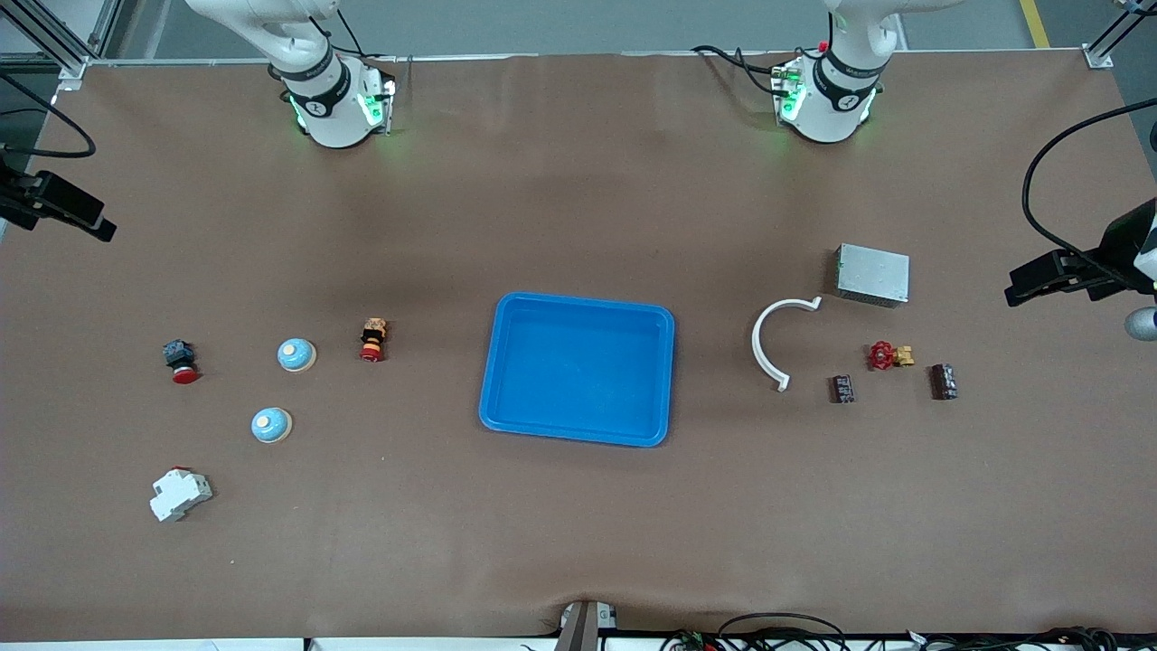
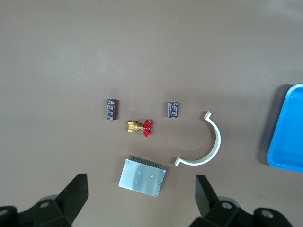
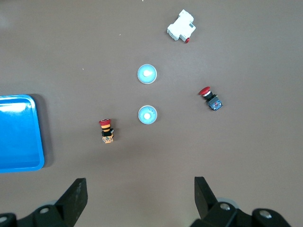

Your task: Place electrolytic capacitor and blue bell in tray

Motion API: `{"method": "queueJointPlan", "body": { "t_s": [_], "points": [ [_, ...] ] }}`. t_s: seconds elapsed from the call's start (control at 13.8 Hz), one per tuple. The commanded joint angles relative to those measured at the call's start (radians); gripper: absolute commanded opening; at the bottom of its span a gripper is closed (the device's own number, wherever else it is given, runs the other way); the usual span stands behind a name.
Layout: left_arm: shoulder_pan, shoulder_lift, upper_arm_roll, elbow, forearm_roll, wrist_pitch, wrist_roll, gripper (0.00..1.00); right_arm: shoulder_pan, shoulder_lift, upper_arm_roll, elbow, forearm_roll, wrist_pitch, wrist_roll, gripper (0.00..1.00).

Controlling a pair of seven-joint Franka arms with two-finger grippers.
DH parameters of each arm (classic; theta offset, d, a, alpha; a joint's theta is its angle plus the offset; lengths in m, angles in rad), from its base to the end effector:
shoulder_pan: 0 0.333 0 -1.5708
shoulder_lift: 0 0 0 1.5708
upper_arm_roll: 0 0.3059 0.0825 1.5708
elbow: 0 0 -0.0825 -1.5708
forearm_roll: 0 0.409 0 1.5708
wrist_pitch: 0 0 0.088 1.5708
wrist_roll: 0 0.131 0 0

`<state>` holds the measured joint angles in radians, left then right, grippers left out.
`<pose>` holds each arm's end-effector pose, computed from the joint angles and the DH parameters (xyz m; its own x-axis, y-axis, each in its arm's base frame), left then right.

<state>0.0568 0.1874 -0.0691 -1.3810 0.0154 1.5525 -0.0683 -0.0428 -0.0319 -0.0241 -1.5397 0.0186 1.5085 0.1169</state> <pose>0.6327 -0.0019 0.5695 0.9982 0.0573 -0.0153 0.0572 -0.9984 -0.0036 0.5627 -0.0354 0.6185 0.9834 -0.1816 -0.0016 -0.1816 -0.9832 -0.0193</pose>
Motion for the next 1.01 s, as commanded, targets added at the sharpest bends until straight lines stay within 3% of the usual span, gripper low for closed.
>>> {"method": "queueJointPlan", "body": {
  "t_s": [0.0, 0.94],
  "points": [
    [0.005, -0.014, 0.000, -0.001, -0.017, 0.001, 0.005, 1.00, -0.005, -0.003, 0.004, -0.005, 0.011, 0.006, 0.007, 1.00],
    [0.034, 0.012, 0.015, -0.004, -0.032, 0.024, 0.007, 1.00, -0.008, 0.006, 0.003, -0.019, 0.014, 0.029, -0.005, 1.00]
  ]
}}
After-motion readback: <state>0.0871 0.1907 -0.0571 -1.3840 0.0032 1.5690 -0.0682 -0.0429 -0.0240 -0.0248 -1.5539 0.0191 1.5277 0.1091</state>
